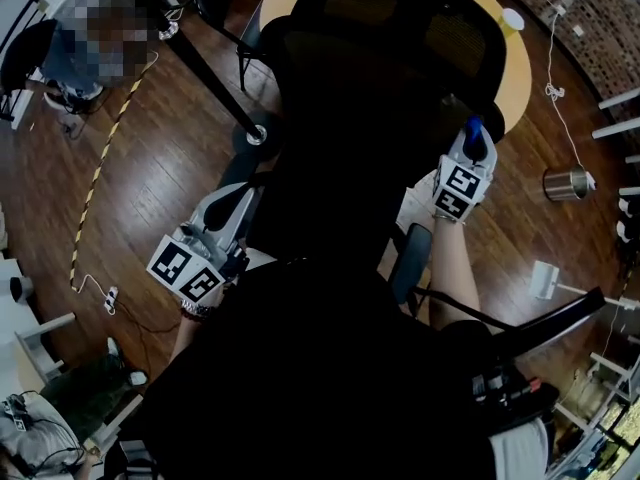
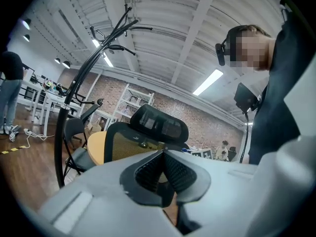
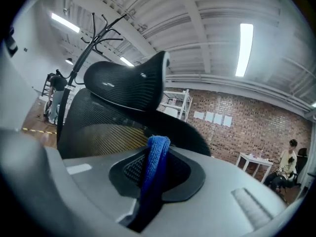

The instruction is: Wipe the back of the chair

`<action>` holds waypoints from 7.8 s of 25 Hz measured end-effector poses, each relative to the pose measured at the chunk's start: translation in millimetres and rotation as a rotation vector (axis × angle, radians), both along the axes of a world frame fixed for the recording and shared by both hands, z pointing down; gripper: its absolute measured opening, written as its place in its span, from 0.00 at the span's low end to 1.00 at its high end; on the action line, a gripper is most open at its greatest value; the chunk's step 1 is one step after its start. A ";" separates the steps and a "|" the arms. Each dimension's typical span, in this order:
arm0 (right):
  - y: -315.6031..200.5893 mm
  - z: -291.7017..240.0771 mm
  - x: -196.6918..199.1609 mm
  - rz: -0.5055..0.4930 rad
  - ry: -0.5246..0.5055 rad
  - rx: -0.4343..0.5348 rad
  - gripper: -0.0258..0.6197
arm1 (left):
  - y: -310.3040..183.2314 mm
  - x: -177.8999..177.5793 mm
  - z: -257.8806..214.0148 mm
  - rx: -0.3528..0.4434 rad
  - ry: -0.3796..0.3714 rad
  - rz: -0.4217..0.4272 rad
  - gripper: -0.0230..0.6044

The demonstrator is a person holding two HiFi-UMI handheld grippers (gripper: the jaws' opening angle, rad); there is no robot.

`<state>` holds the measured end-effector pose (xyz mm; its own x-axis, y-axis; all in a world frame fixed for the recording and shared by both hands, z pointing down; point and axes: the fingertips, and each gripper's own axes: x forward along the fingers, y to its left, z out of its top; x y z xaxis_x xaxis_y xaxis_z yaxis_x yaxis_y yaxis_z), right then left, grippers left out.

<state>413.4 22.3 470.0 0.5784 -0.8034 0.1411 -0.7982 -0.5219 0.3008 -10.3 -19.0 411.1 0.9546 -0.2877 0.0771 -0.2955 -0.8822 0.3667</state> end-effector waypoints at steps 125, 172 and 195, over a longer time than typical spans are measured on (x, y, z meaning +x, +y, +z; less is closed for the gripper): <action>-308.8 69.1 -326.0 -0.368 -0.080 0.075 0.10 | -190.1 -188.2 17.7 -0.017 -0.054 0.058 0.05; -18.0 127.8 -51.5 -0.116 0.023 -0.256 0.10 | -19.1 37.6 20.9 0.040 -0.129 0.277 0.05; -280.4 174.6 -305.9 -0.567 -0.055 -0.209 0.10 | -169.4 -99.4 80.2 -0.060 -0.158 0.135 0.05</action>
